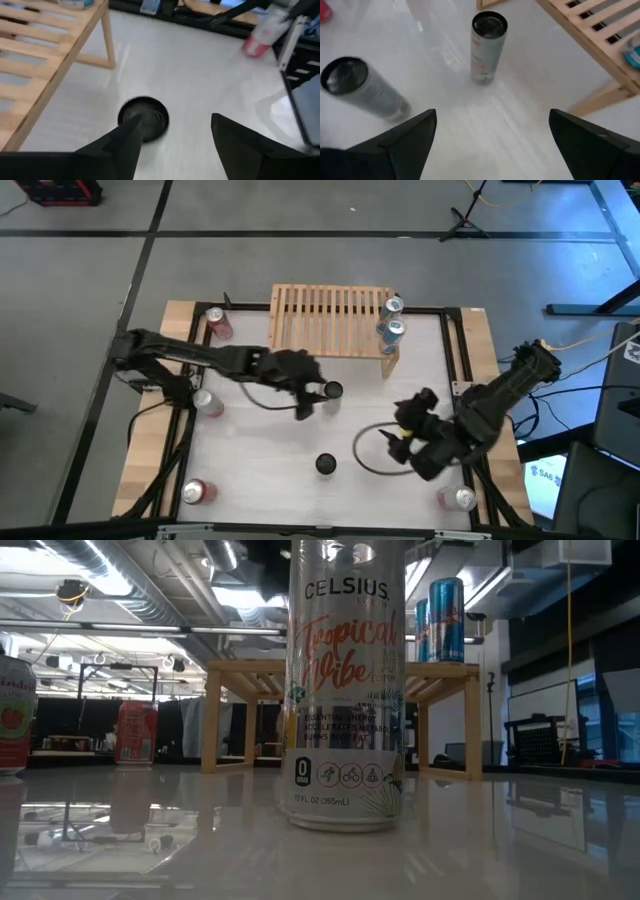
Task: Place canned beverage on shelf
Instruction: Put the top white and yellow soda can on the shelf
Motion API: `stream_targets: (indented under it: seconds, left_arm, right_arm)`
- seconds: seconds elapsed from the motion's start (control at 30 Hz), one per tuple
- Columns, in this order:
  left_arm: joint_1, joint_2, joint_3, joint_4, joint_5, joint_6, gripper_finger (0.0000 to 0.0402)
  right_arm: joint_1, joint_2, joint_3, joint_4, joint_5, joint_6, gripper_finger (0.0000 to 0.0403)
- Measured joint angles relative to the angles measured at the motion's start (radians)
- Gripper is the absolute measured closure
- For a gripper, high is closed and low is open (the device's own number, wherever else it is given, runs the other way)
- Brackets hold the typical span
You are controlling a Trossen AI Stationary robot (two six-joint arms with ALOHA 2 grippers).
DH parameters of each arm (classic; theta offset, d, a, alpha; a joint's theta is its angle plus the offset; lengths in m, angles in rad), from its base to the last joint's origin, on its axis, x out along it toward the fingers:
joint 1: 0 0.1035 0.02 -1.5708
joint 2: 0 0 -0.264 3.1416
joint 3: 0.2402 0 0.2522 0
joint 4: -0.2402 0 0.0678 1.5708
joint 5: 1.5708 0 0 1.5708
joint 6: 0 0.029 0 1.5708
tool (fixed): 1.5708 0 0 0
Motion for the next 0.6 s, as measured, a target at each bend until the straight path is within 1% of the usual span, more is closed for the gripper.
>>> stream_targets:
  seconds: [0.07, 0.17, 0.27, 0.43, 0.6]
  left_arm:
    - [0.016, 0.072, 0.078, -0.026, 0.016, 0.005, 0.0168]
    - [0.037, 0.162, 0.178, -0.115, 0.011, 0.006, 0.0166]
    - [0.057, 0.226, 0.24, -0.178, 0.008, 0.007, 0.0166]
    - [0.064, 0.279, 0.251, -0.181, 0.02, 0.019, 0.0166]
    - [0.06, 0.284, 0.253, -0.176, 0.016, 0.029, 0.0166]
  right_arm:
    - [0.045, -0.007, 0.0, -0.042, 0.019, 0.034, 0.0029]
    - [0.1, -0.009, 0.0, -0.083, 0.026, 0.07, 0.0029]
    - [0.149, -0.009, -0.006, -0.094, 0.027, 0.103, 0.0029]
    - [0.208, -0.009, -0.031, -0.095, 0.027, 0.167, 0.0029]
    - [0.262, -0.009, -0.043, -0.11, 0.027, 0.245, 0.0029]
